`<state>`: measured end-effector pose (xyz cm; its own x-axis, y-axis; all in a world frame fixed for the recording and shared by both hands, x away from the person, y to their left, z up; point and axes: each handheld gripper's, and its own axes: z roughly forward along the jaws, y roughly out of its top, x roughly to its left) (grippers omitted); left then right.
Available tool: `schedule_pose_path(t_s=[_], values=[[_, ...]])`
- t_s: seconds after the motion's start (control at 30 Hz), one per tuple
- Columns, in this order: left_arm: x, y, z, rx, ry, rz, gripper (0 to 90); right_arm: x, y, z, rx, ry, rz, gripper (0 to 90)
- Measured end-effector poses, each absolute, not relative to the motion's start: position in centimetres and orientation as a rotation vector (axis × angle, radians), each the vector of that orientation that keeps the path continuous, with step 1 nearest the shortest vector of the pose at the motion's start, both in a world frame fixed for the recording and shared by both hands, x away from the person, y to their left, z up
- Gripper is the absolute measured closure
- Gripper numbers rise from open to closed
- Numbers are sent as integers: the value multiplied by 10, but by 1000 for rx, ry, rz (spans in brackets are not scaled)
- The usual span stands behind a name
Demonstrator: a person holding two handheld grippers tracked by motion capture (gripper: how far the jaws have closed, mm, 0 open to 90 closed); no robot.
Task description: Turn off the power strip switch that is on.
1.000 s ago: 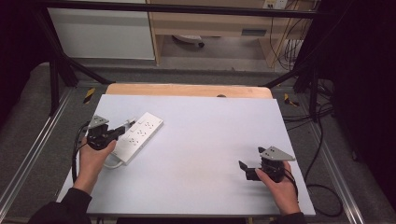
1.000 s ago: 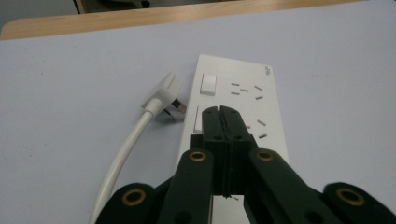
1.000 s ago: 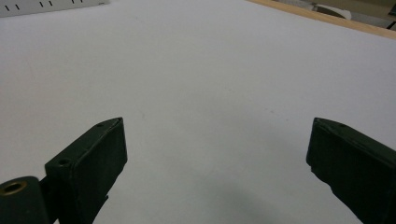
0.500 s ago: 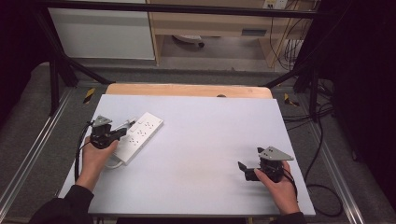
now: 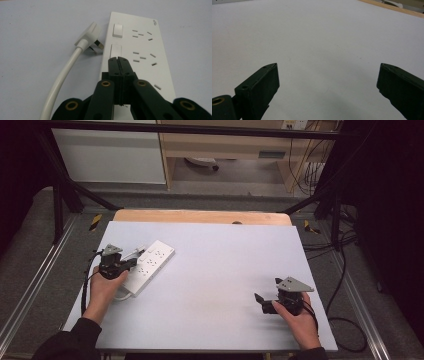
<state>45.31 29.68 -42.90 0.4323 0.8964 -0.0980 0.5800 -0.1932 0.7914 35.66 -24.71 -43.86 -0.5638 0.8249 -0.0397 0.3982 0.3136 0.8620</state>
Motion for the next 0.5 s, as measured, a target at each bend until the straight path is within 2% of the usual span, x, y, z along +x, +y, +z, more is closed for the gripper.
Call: schedule_pose_path(t_s=[0.5], values=[[454,294,-430,1907,1239,519,900,357,-247,-439,1084,2109,1178,48]])
